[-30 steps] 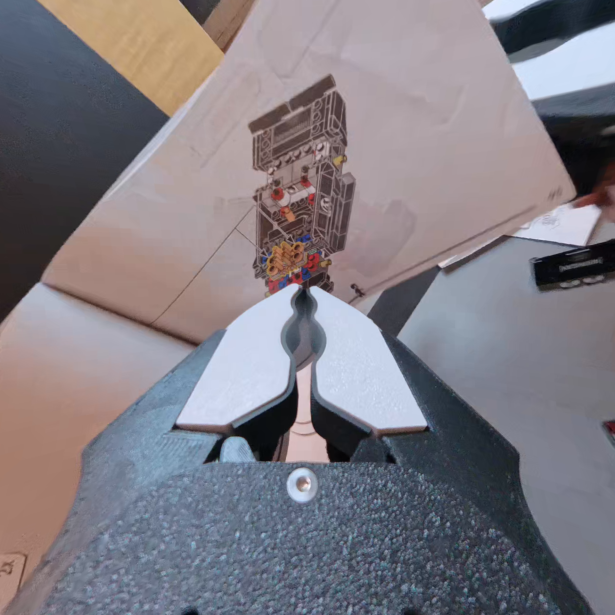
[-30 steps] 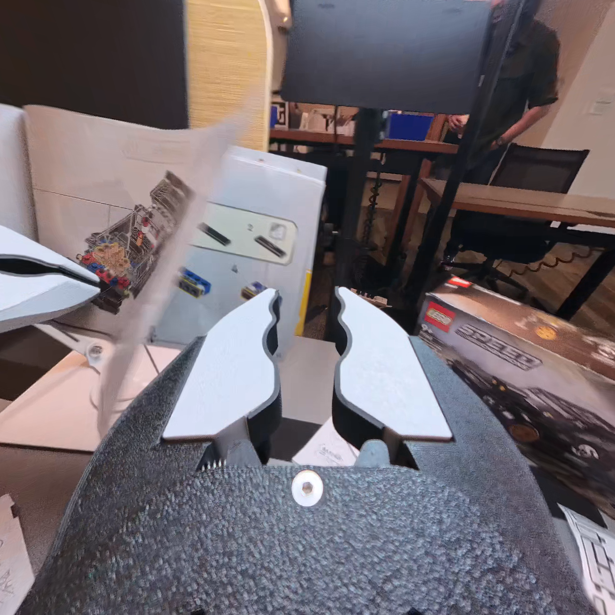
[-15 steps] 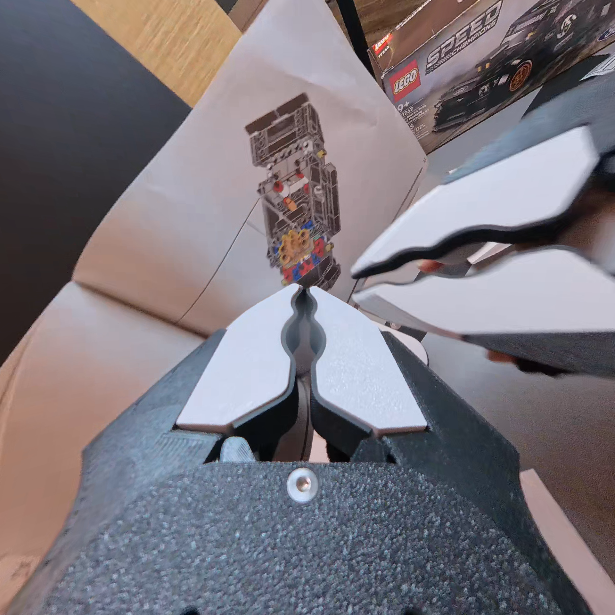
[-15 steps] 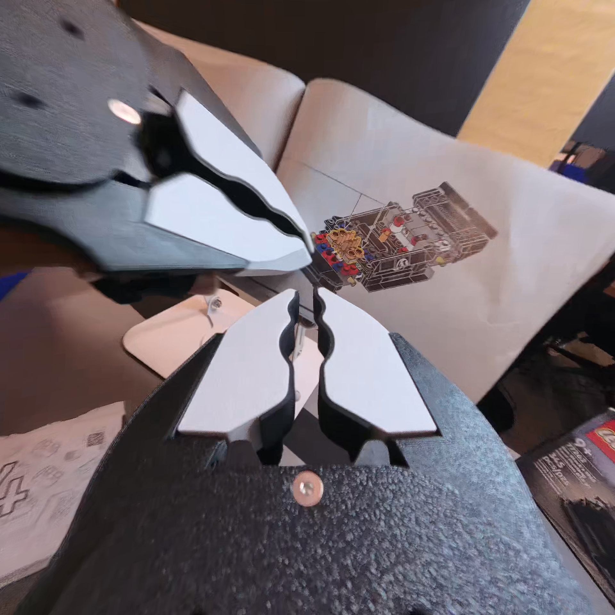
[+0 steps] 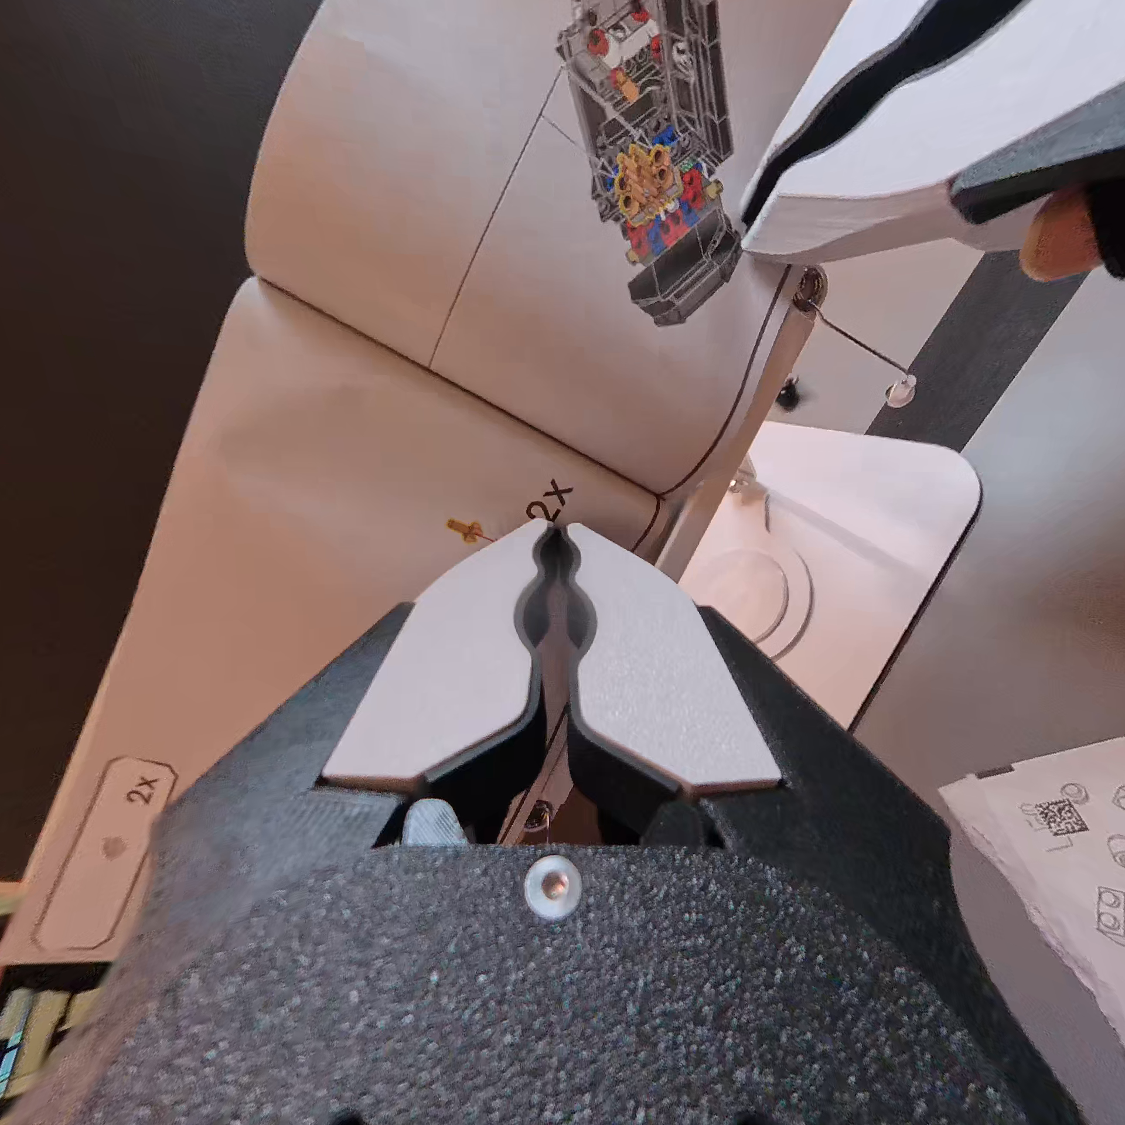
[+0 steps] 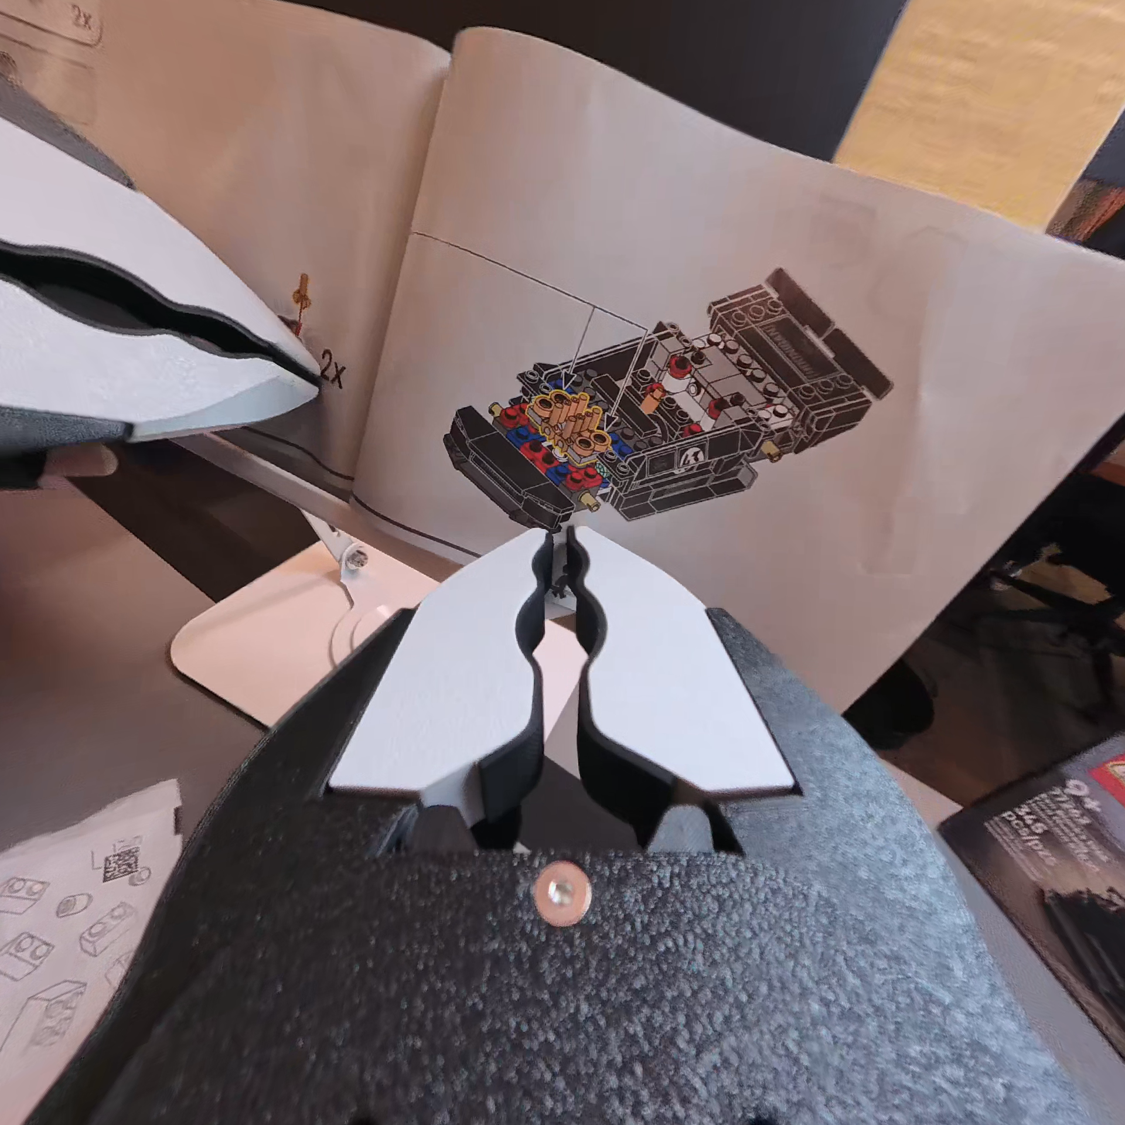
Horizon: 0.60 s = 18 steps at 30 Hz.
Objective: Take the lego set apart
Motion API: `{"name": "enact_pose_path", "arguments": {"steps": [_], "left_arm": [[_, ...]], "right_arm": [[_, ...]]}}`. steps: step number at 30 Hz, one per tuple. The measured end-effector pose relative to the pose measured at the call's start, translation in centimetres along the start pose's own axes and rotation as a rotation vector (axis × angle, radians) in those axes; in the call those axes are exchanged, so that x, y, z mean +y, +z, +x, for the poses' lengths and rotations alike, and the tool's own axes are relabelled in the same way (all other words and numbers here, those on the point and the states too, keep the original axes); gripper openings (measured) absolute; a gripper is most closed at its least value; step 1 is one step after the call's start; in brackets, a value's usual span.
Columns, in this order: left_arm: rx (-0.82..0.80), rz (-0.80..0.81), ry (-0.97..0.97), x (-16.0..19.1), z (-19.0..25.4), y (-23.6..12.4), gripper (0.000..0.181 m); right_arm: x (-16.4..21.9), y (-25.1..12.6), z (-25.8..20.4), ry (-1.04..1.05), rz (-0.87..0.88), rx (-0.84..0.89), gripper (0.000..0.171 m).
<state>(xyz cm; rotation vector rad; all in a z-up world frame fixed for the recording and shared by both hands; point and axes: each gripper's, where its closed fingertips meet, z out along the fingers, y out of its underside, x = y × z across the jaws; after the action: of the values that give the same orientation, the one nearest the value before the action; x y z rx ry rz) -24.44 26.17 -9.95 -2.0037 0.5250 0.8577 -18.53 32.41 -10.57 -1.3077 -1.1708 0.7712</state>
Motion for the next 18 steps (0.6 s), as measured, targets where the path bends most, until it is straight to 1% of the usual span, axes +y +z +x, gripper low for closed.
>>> {"name": "enact_pose_path", "arguments": {"steps": [2, 3, 5, 7, 10, 14, 18], "left_arm": [[-0.036, -0.018, 0.045, -0.6, 0.4, -0.4, 0.0], [-0.044, 0.01, 0.057, -1.4, 0.7, -0.6, 0.0], [-0.032, 0.08, 0.063, -3.4, 1.5, -0.7, 0.0], [-0.002, 0.075, 0.058, -4.3, 2.3, 0.0, 0.0], [0.008, 0.045, 0.039, -4.2, 2.5, 1.5, 0.0], [0.015, 0.042, 0.018, -4.1, 2.4, 1.8, 0.0], [-0.002, 0.046, 0.041, -4.0, 2.4, 1.8, 0.0]], "right_arm": [[0.1, 0.0, 0.2, 0.046, 0.011, -0.008, 0.004], [0.2, 0.0, 0.3, 0.064, 0.014, -0.012, 0.004], [0.2, 0.1, 0.4, 0.084, 0.018, -0.019, 0.004], [0.1, 0.2, 0.4, 0.084, 0.015, -0.019, 0.004], [0.2, 0.0, 0.5, 0.082, 0.004, -0.023, 0.004], [0.2, -2.2, 0.6, 0.082, 0.025, -0.037, 0.009], [2.4, -3.7, -0.7, 0.097, 0.0, -0.093, 0.017]]}}
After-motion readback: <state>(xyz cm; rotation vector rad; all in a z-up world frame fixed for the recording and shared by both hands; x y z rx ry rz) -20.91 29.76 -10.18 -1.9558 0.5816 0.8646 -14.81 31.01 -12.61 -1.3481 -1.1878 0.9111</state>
